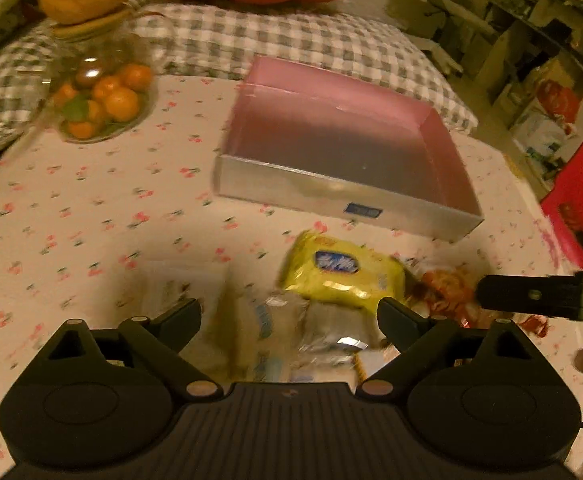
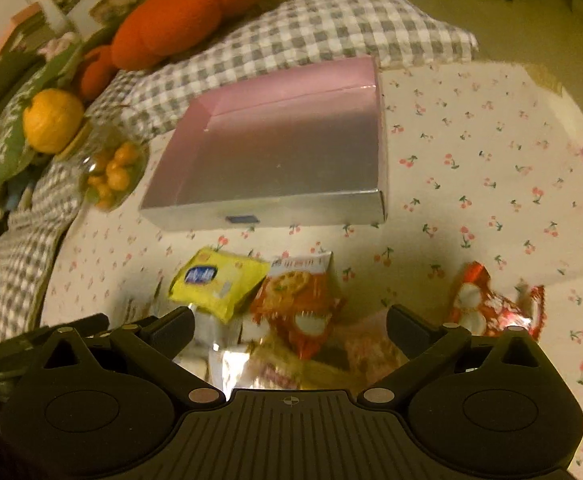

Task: Organize snacks
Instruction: 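Grasp the yellow chip bag with the left tool while the right tool grasps the red-and-white biscuit packet, then carry both packets into the silver box and open both tools to release them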

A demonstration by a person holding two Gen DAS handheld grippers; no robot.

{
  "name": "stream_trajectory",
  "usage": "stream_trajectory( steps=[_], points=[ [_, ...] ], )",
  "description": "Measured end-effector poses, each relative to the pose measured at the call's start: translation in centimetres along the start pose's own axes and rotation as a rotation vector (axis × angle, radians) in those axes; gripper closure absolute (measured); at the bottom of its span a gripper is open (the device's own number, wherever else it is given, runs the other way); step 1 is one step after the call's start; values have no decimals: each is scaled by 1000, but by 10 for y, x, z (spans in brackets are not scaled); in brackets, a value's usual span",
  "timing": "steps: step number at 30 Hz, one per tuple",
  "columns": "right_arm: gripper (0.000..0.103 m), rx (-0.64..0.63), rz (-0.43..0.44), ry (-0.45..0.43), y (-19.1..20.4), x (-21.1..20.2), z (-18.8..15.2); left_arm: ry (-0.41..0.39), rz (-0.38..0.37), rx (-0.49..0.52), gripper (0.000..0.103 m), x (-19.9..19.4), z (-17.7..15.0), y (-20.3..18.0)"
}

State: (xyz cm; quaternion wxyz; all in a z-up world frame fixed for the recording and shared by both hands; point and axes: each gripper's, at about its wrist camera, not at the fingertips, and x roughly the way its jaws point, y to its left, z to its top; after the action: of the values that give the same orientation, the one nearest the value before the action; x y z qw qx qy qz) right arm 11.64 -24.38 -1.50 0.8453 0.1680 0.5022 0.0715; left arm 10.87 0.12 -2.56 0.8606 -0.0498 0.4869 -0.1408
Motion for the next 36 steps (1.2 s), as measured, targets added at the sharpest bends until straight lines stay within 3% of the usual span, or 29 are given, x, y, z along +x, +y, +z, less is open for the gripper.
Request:
stream_trajectory(
  steps=[12, 15, 20, 26, 36],
  points=[
    [13, 59, -17, 71, -4, 40, 19, 26, -30, 158, 3, 33, 8, -29],
    [26, 65, -23, 97, -5, 49, 18, 38, -14, 193, 3, 42, 8, -34],
    [56, 75, -36, 104, -10, 55, 17, 49, -4, 206, 8, 49, 8, -34],
    [60, 64, -37, 87, -12, 52, 17, 61, -1, 192, 23, 55, 7, -29],
    [62, 65, -29, 44, -16, 38, 20, 20, 19, 133, 33, 49, 12, -19]
  ],
)
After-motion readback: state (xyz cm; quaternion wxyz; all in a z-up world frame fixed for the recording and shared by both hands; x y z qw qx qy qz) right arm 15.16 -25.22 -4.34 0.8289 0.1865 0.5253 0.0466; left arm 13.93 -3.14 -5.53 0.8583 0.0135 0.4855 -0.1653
